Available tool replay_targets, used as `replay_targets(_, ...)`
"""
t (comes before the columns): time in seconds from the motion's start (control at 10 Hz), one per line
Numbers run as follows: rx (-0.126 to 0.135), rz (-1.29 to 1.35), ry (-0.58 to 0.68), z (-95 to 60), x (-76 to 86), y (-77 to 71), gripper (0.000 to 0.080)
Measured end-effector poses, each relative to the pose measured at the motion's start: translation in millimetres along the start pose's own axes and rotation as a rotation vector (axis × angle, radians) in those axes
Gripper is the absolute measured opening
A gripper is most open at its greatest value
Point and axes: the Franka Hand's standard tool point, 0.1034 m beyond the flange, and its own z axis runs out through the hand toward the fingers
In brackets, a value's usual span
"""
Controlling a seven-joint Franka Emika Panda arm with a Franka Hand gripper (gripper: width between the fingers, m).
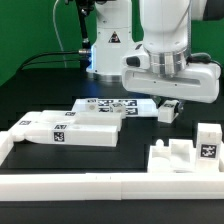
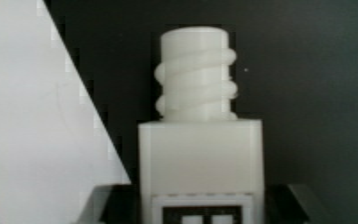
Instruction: Assemble chair
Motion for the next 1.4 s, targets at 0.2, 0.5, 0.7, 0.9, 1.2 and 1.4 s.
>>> replay_targets(0.2,0.0,-0.009,-0.025,-2.7,-0.2,1.1,0.0489)
replay_targets(0.5,0.015,-0.051,-0.159,-42.5,21.5,-4.6,0.0641)
replay_targets(0.7,0.023,-0.055,-0.332,-57.2,38.4,-0.5,0.0648)
replay_targets(0.9,-0.004,-0.036,-0.46,-59.9,33.3,5.8,0.0649)
replay_targets(1.2,-0.007,-0.042,-0.597,-59.3,49.8,1.1,0.0649)
replay_targets(1.4,0.009,-0.139,-0.595,-48.9,43.1,-15.2,0.0649)
